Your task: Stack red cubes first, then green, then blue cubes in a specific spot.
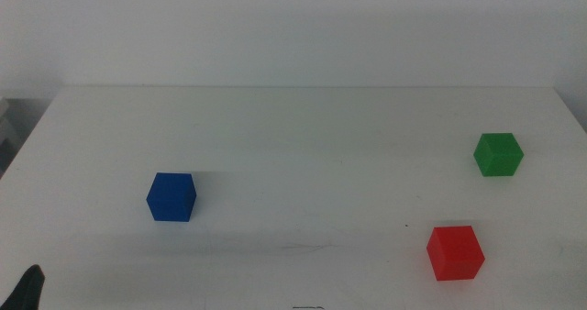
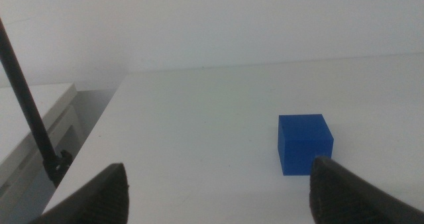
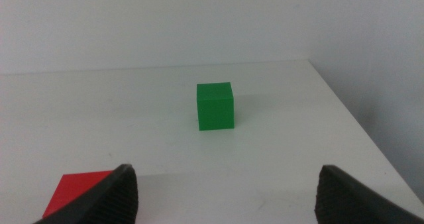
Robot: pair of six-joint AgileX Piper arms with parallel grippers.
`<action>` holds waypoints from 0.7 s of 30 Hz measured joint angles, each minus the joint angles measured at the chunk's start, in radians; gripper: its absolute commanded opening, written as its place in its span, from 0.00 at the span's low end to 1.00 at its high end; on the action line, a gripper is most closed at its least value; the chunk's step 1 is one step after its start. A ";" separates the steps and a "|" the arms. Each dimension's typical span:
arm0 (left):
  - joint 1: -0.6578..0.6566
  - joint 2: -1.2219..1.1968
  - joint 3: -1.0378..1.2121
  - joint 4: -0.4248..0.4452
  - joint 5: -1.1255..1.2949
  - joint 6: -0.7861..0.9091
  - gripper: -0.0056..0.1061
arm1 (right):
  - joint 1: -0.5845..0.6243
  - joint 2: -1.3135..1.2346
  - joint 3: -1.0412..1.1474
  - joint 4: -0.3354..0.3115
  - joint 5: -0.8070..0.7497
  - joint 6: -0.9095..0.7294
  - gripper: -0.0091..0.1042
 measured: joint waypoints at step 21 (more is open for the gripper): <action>0.000 0.000 0.000 0.000 0.000 0.000 0.89 | 0.115 0.511 -0.695 0.042 0.567 0.011 0.89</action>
